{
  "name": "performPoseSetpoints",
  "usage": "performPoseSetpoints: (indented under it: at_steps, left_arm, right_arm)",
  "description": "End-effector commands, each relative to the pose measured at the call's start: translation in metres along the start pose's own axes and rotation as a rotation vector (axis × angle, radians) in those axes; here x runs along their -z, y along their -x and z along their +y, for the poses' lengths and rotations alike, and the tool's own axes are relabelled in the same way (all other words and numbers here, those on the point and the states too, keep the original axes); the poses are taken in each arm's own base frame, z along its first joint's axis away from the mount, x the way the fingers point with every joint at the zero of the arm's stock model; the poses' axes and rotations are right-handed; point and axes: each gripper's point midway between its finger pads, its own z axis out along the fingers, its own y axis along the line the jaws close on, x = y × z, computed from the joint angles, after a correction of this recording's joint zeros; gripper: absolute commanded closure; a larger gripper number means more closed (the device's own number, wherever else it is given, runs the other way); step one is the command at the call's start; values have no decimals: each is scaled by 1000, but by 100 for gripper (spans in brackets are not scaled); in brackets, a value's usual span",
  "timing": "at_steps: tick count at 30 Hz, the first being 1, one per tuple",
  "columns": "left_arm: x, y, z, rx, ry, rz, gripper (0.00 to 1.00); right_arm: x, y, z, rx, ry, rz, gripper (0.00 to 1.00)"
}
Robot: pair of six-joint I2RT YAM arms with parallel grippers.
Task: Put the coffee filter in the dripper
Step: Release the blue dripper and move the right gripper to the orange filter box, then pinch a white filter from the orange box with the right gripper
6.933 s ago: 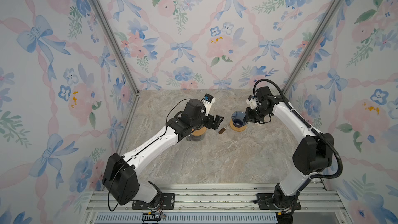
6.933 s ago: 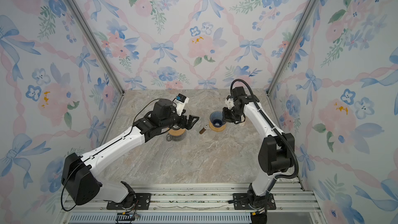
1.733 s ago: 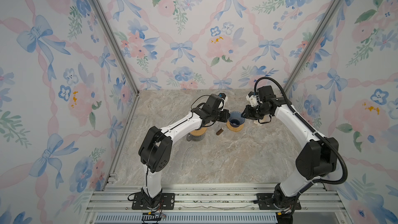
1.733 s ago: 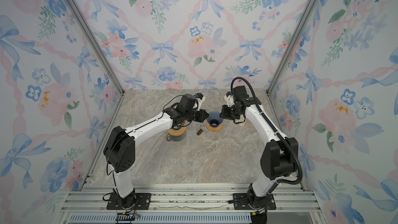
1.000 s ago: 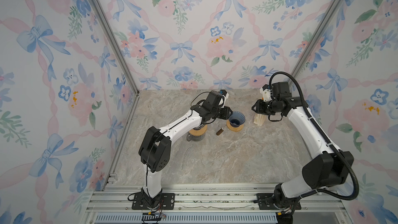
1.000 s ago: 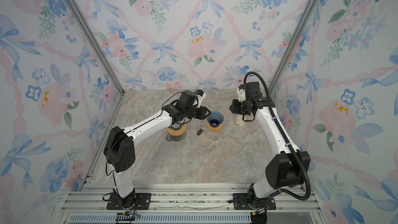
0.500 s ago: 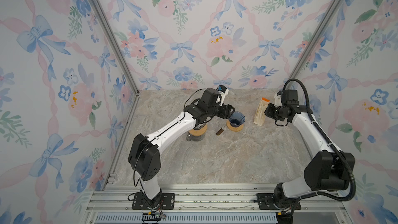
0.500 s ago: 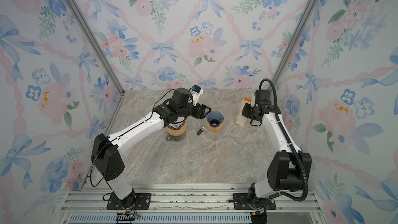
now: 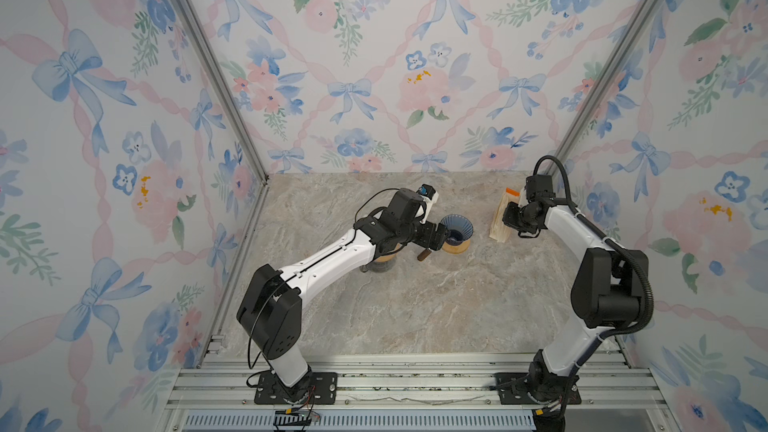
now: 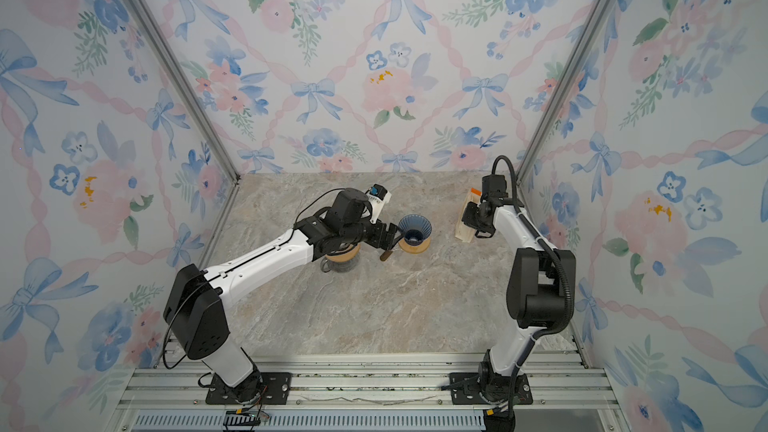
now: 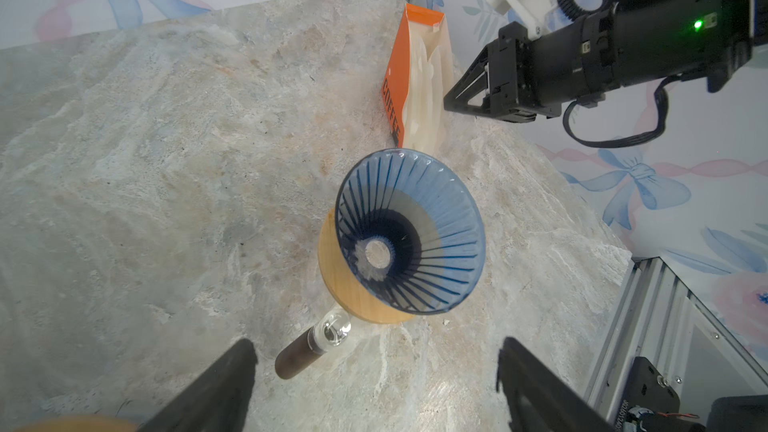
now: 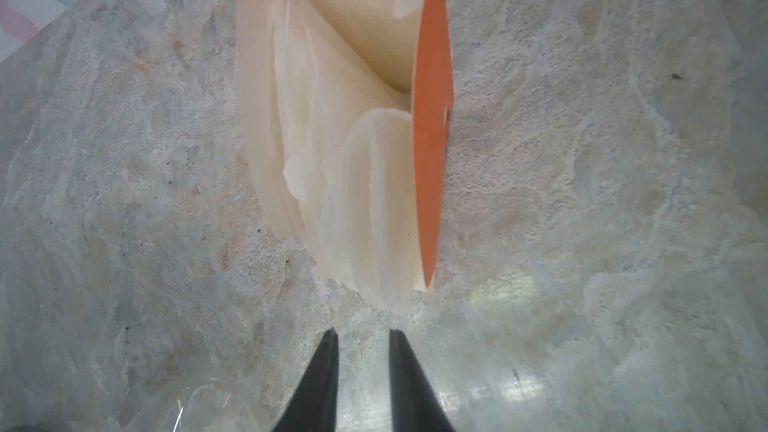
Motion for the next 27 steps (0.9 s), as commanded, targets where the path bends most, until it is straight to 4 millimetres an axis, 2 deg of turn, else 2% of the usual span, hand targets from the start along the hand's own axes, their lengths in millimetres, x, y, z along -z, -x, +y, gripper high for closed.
performPoseSetpoints:
  at_steps: [1,6,14,27]
  left_arm:
    - [9,8,-1,-27,3,-37,7]
    - [6,9,0,-31,0,-34,6]
    - [4,11,2,-26,1,-32,6]
    - [0,12,1,-17,-7,-28,5]
  right_arm:
    - [1,18,-4,-22,-37,-54,75]
    - [-10,17,-12,-49,-76,-46,75]
    - [-25,15,-11,-71,-69,-38,77]
    - [-34,13,-17,-99,-94,-40,85]
